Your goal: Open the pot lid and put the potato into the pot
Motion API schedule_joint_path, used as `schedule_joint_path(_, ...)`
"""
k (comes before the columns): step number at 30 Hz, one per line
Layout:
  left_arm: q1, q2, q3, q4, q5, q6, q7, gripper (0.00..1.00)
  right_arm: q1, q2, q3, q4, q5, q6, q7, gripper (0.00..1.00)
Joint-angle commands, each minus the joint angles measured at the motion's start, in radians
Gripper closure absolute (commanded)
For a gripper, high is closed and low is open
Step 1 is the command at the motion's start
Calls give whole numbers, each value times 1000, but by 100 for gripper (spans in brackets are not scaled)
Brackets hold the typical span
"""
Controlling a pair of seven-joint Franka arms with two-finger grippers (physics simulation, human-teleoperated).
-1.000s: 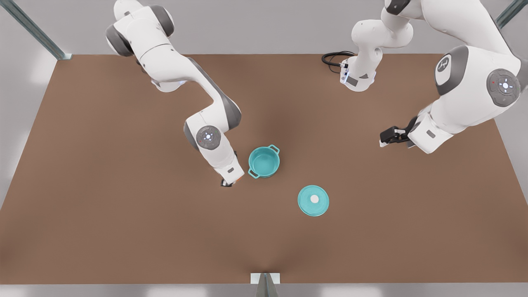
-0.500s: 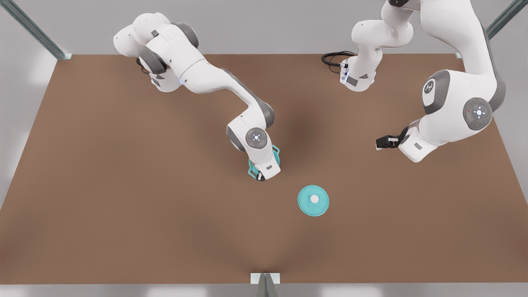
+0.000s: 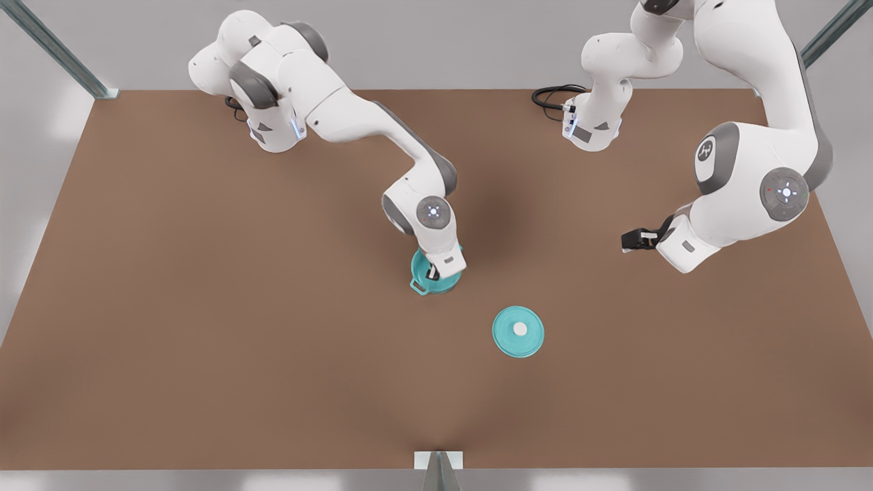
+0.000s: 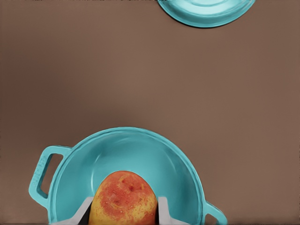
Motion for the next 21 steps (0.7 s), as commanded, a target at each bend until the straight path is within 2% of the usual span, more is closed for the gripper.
schedule_joint_path(1, 0, 0, 0, 0, 1, 1, 20, 0, -1, -10, 0, -8, -12, 7, 120, 57)
schedule_joint_path(2, 0, 1, 0, 0, 1, 1, 20, 0, 1, -10, 0, -8, -10, 7, 120, 41)
schedule_joint_path(3, 0, 1, 0, 0, 1, 1, 20, 0, 1, -8, 0, -8, -10, 15, 120, 4)
schedule_joint_path(4, 0, 0, 0, 0, 1, 1, 20, 0, -1, -8, 0, -8, -10, 23, 120, 0)
schedule_joint_path(7, 0, 1, 0, 0, 1, 1, 20, 0, -8, -25, -1, -6, -10, 9, 117, 0)
schedule_joint_path(8, 0, 0, 0, 0, 1, 0, 20, 0, -51, -106, -6, -5, -12, -63, 111, 0)
schedule_joint_path(10, 2, 0, 0, 4, 1, 1, 20, 0, -251, -253, -12, 17, -23, -238, 106, 0)
schedule_joint_path(12, 0, -2, 0, 17, -5, 1, 18, 0, -510, -272, -18, 107, -32, -465, 44, 0)
schedule_joint_path(13, 2, -2, 0, 19, -5, 3, 22, 0, -608, -272, -14, 112, -47, -482, -7, 0)
schedule_joint_path(17, 6, -8, 0, 20, -7, -10, 20, 0, -642, -267, 3, 144, -47, -442, 174, 0)
schedule_joint_path(18, 6, -8, 0, 20, -7, -13, 20, 0, -643, -267, 3, 146, -52, -379, 198, 0)
schedule_joint_path(21, 3, -8, -5, 20, -5, -16, 12, 0, -647, -267, -1, 144, -47, -379, 203, 0)
